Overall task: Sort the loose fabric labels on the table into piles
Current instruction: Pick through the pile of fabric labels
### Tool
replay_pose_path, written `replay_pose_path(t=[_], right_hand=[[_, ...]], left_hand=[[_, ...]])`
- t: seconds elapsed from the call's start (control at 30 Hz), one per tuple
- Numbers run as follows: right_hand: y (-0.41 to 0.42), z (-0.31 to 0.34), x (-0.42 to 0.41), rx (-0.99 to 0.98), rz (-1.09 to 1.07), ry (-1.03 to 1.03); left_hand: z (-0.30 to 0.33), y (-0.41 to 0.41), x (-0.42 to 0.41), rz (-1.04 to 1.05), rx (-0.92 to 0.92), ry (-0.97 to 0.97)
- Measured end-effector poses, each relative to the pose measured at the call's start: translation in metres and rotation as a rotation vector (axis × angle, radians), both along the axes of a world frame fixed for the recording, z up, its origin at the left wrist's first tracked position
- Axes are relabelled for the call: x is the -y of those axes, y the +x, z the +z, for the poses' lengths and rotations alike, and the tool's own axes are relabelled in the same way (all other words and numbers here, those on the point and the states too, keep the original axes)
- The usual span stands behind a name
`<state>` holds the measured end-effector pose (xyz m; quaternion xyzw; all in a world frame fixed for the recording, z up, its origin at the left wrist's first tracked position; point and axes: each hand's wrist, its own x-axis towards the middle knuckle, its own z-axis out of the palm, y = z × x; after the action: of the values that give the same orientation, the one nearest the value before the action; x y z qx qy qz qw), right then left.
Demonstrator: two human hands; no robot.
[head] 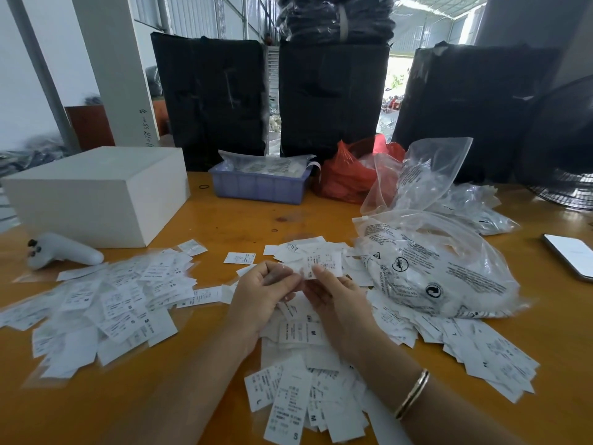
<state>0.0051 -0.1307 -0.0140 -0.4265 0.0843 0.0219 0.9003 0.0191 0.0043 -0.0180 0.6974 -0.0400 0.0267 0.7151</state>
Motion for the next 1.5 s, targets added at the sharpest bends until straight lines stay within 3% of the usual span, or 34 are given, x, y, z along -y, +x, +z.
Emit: replay_pose_path(t=[0.3, 0.87, 1.2, 1.5], right_hand=[[0.004, -0.003, 0.001, -0.014, -0.057, 0.087], [-0.008, 0.004, 0.000, 0.091, 0.041, -0.353], [-0.011, 0.006, 0.002, 0.150, 0.045, -0.342], [-0.010, 0.003, 0.002, 0.209, 0.042, -0.434]], left_hand=[[-0.002, -0.001, 0.003, 0.024, 0.072, 0.107], [0.004, -0.002, 0.001, 0.051, -0.011, 0.031], [0.004, -0.004, 0.002, 0.043, -0.092, -0.117], [0.006, -0.005, 0.003, 0.007, -0.112, -0.087]])
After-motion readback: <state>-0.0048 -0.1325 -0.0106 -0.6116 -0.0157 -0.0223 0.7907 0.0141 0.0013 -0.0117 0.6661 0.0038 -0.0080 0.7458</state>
